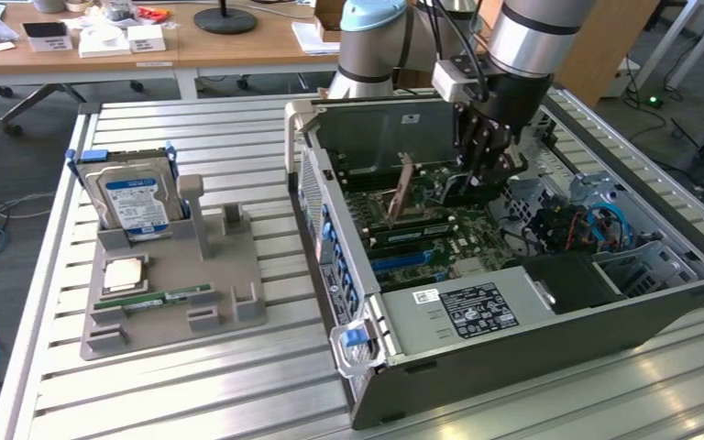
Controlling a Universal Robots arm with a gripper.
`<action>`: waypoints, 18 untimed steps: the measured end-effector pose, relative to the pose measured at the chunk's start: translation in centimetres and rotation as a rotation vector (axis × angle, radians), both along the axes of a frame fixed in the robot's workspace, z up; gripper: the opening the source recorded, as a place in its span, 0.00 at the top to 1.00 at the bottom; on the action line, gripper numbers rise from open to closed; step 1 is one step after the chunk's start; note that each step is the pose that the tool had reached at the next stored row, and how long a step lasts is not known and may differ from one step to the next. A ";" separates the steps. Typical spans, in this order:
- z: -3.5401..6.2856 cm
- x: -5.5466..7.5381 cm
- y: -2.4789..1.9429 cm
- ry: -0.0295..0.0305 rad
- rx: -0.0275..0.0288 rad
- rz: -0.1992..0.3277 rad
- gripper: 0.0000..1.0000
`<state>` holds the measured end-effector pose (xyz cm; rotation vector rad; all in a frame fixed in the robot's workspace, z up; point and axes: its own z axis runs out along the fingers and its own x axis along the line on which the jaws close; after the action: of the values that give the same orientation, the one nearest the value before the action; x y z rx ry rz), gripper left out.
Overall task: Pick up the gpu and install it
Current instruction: 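Insert the gpu into the slot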
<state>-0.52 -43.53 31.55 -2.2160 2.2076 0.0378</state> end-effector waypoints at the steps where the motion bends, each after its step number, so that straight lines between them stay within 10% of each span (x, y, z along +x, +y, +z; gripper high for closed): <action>1: -0.07 0.0 0.00 -0.0003 0.0005 0.000 0.74; 18: -1.01 -0.3 0.01 -0.0015 0.0004 0.009 0.74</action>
<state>-0.80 -43.52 30.54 -2.2246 2.1972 0.0368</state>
